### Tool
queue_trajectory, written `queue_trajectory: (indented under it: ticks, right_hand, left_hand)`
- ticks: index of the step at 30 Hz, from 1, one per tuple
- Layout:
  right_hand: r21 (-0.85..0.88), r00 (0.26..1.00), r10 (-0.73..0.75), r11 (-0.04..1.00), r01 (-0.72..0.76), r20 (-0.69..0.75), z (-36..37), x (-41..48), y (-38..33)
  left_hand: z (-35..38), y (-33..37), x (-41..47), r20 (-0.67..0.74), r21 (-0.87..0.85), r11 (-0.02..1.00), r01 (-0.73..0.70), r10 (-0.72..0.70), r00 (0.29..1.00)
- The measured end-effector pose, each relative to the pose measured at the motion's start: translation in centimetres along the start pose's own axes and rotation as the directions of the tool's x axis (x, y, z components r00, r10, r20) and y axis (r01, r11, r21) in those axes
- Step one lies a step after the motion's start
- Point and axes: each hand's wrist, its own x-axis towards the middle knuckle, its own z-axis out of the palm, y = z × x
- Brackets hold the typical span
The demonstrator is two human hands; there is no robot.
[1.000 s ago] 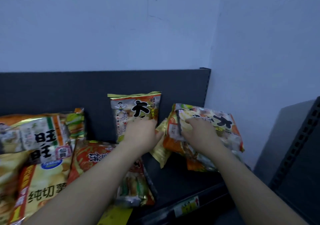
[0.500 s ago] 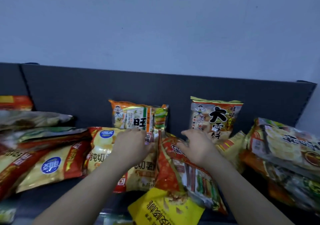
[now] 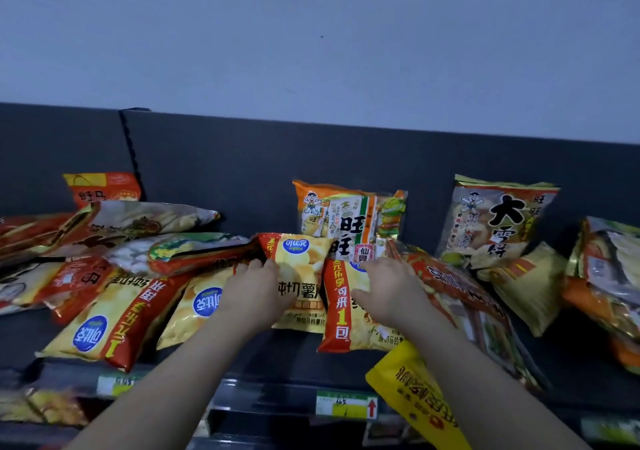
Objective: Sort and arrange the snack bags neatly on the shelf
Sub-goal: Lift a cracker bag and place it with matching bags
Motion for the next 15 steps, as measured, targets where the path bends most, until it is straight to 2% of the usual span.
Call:
queue_trajectory:
  ticks: [6, 10, 15]
  right_hand:
    - [-0.161, 0.987, 0.148, 0.975, -0.155, -0.058, 0.5, -3.4, 2.1]
    - [-0.237, 0.979, 0.191, 0.950, -0.202, -0.070, 1.0, -5.1, 5.3]
    - [-0.290, 0.969, 0.245, 0.926, -0.242, -0.026, 1.5, -6.6, 9.5]
  left_hand:
    - [1.8, 3.6, -0.3, -0.011, -0.058, 0.968, -0.246, 0.245, 0.969]
    - [2.7, 5.8, -0.1, 0.055, -0.064, 0.946, -0.317, 0.321, 0.946]
    - [4.0, 7.9, -2.2, 0.011, -0.112, 0.904, -0.412, 0.415, 0.910]
